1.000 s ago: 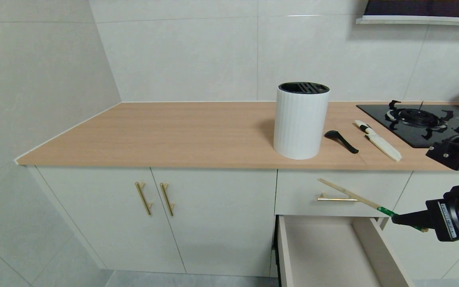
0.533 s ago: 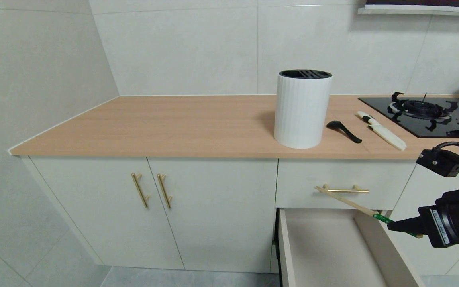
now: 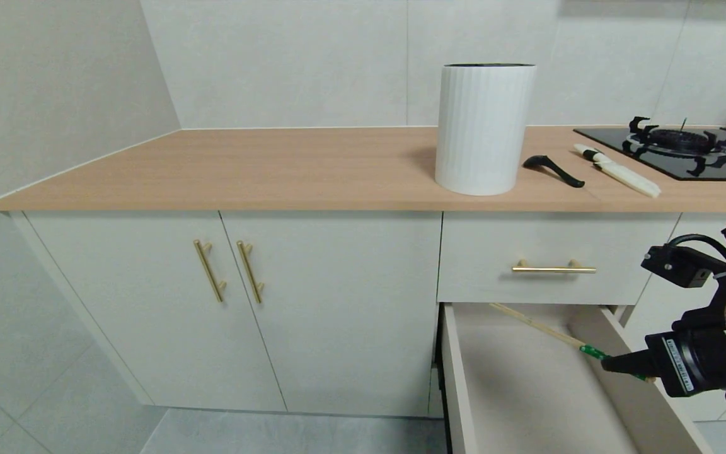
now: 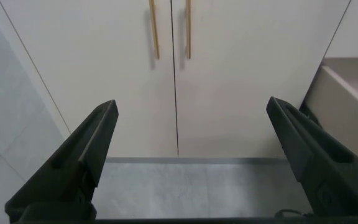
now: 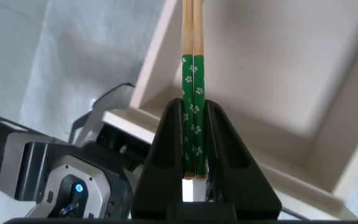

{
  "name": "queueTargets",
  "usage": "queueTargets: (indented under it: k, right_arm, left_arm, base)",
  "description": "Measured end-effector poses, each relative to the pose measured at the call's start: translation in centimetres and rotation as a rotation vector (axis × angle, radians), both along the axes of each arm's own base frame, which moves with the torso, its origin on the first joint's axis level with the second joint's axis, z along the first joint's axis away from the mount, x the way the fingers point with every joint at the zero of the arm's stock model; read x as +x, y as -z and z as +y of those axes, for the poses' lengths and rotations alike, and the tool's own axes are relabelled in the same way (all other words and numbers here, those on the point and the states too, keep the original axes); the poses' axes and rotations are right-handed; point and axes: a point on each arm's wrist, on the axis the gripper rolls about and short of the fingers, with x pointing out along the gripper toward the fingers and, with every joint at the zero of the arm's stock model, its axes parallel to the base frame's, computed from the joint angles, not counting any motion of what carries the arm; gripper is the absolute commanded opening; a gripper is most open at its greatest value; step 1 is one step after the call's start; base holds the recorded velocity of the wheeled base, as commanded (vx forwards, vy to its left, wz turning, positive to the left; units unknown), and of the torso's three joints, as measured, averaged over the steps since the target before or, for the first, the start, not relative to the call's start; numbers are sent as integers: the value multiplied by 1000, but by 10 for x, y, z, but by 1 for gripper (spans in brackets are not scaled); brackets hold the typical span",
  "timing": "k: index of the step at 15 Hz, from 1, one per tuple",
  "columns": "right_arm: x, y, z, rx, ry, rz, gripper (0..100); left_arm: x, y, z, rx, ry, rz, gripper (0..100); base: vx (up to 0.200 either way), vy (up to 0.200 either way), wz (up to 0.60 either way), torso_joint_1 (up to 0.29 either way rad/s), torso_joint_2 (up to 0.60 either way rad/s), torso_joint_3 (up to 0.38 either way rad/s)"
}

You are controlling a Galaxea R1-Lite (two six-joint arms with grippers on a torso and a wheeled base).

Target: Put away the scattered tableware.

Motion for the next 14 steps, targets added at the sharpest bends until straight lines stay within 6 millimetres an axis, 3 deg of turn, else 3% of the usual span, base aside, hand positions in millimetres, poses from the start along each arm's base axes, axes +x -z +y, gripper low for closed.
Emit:
queueTargets:
  k: [4,11,14]
  right_arm:
    - [5,8,2,-11,-2,33,0]
    - [15,16,8,-16,-10,46,0]
    - [33,30,13,-30,8,67,0]
  left_arm:
    - [0,0,0,0,1,-1,100]
    - [0,0,0,0,1,0,100]
    - [0,0,0,0,0,0,100]
  base:
    - [0,0,0,-71,354,271]
    - [0,0,0,-6,27,11]
    - [0,0,0,0,0,0]
